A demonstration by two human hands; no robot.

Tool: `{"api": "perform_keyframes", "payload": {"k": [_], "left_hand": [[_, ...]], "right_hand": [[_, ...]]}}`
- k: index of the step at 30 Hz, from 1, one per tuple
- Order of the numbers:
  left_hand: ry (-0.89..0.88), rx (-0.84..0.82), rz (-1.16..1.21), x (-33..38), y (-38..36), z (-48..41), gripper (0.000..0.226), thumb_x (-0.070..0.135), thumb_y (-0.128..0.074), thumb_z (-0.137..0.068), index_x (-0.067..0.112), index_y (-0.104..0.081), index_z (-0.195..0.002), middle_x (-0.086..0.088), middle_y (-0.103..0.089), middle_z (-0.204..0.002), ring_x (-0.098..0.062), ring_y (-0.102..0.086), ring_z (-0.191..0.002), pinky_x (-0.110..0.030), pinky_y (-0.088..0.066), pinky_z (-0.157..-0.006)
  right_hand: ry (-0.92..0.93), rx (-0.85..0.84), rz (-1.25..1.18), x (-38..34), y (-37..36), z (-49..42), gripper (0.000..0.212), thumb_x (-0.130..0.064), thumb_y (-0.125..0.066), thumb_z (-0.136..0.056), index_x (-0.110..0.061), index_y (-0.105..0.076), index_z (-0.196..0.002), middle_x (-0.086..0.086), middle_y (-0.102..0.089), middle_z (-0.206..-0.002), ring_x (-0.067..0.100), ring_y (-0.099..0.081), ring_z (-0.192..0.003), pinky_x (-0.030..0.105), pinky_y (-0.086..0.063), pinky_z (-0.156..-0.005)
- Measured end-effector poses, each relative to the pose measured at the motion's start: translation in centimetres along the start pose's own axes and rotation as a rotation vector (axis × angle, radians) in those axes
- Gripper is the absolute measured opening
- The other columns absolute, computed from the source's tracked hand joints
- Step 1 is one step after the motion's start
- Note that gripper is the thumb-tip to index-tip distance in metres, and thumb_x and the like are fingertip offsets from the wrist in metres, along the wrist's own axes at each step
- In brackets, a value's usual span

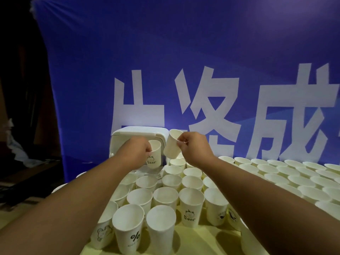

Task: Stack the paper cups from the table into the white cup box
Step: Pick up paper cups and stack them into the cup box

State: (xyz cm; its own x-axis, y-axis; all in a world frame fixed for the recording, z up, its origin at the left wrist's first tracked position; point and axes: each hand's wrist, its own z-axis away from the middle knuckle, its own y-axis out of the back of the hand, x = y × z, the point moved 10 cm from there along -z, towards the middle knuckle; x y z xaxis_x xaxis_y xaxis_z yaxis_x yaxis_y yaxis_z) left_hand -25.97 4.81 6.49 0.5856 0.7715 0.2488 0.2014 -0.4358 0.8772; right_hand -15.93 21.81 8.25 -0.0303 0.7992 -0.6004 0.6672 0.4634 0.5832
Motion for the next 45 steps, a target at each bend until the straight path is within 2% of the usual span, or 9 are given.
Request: {"api": "perform_keyframes", "payload": {"k": [2,10,19,25,30,33,38,41,45], "left_hand": [[0.022,-0.035,-0.028,-0.9,-1.6,-1.1,0.014,0.026,-0.071,-0.095,0.020,-0.080,-0.103,-0.003,-0.076,-0.100,-0.018,-0.067,-0.082,-0.036,-0.059,-0.081],[0.081,-0.161,-0.043,-3.1,-6.8,-3.6,0.015,0.025,-0.074,-0.092,0.023,-0.079,-0.106,0.001,-0.073,-0.100,-0.018,-0.066,-0.084,-0.037,-0.056,-0.090],[0.021,-0.293,0.023,-4.4,-8.7,-3.4,0.024,0.026,-0.075,-0.093,0.026,-0.076,-0.116,0.007,-0.073,-0.106,-0.016,-0.065,-0.091,-0.035,-0.056,-0.096],[-0.020,-0.238,0.077,-5.4,-5.9,-2.8,0.010,0.021,-0.073,-0.090,0.027,-0.079,-0.088,0.009,-0.073,-0.082,-0.014,-0.068,-0.081,-0.033,-0.061,-0.079],[-0.052,-0.242,0.096,-5.2,-4.7,-1.0,0.011,0.024,-0.070,-0.092,0.026,-0.077,-0.084,0.004,-0.072,-0.078,-0.016,-0.068,-0.078,-0.037,-0.062,-0.078],[-0.073,-0.240,0.094,-4.9,-4.2,0.2,0.013,0.025,-0.069,-0.092,0.028,-0.075,-0.081,0.007,-0.071,-0.076,-0.014,-0.068,-0.077,-0.035,-0.062,-0.076],[-0.091,-0.256,0.088,-4.2,-3.3,2.3,0.017,0.025,-0.069,-0.090,0.026,-0.073,-0.074,0.004,-0.070,-0.072,-0.017,-0.067,-0.074,-0.031,-0.058,-0.066],[-0.100,-0.287,0.095,-3.6,-2.8,3.8,0.016,0.024,-0.070,-0.090,0.024,-0.073,-0.074,0.003,-0.071,-0.073,-0.017,-0.068,-0.074,-0.031,-0.059,-0.067],[-0.128,-0.327,0.076,-2.1,-2.2,5.9,0.016,0.027,-0.073,-0.089,0.024,-0.072,-0.074,0.001,-0.071,-0.075,-0.020,-0.069,-0.077,-0.035,-0.060,-0.072]], "right_hand": [[0.017,0.003,-0.001,-0.1,-1.3,-0.9,0.017,-0.021,-0.064,-0.096,-0.017,-0.071,-0.110,-0.002,-0.065,-0.099,0.016,-0.062,-0.087,0.024,-0.048,-0.077],[0.028,0.023,0.017,0.7,-5.7,-3.7,0.019,-0.022,-0.064,-0.096,-0.017,-0.071,-0.113,0.002,-0.066,-0.107,0.018,-0.063,-0.090,0.027,-0.053,-0.082],[0.081,-0.163,0.129,1.0,-10.7,-4.1,0.021,-0.017,-0.063,-0.096,-0.014,-0.071,-0.116,0.004,-0.066,-0.109,0.014,-0.058,-0.087,0.023,-0.046,-0.083],[0.113,-0.345,0.236,1.3,-14.4,-3.4,0.023,-0.012,-0.063,-0.096,-0.015,-0.069,-0.118,0.004,-0.067,-0.110,0.018,-0.061,-0.090,0.023,-0.045,-0.082],[0.151,-0.496,0.390,1.8,-17.4,-2.2,0.024,-0.009,-0.062,-0.094,-0.012,-0.068,-0.117,0.007,-0.067,-0.108,0.021,-0.062,-0.091,0.025,-0.052,-0.083],[0.175,-0.565,0.513,1.7,-18.8,-1.4,0.027,-0.010,-0.068,-0.090,-0.010,-0.069,-0.117,0.009,-0.068,-0.107,0.023,-0.064,-0.093,0.033,-0.056,-0.089],[0.191,-0.515,0.522,1.2,-18.4,-0.9,0.022,-0.018,-0.064,-0.094,-0.013,-0.071,-0.114,0.005,-0.068,-0.105,0.020,-0.063,-0.090,0.031,-0.055,-0.085],[0.156,-0.414,0.373,0.7,-16.0,-0.4,0.032,-0.018,-0.066,-0.093,-0.019,-0.067,-0.124,-0.001,-0.065,-0.121,0.018,-0.061,-0.102,0.029,-0.052,-0.092],[0.153,-0.378,0.231,-0.3,-13.1,1.8,0.015,-0.018,-0.066,-0.092,-0.019,-0.074,-0.105,-0.003,-0.071,-0.099,0.012,-0.063,-0.083,0.021,-0.053,-0.074]]}}
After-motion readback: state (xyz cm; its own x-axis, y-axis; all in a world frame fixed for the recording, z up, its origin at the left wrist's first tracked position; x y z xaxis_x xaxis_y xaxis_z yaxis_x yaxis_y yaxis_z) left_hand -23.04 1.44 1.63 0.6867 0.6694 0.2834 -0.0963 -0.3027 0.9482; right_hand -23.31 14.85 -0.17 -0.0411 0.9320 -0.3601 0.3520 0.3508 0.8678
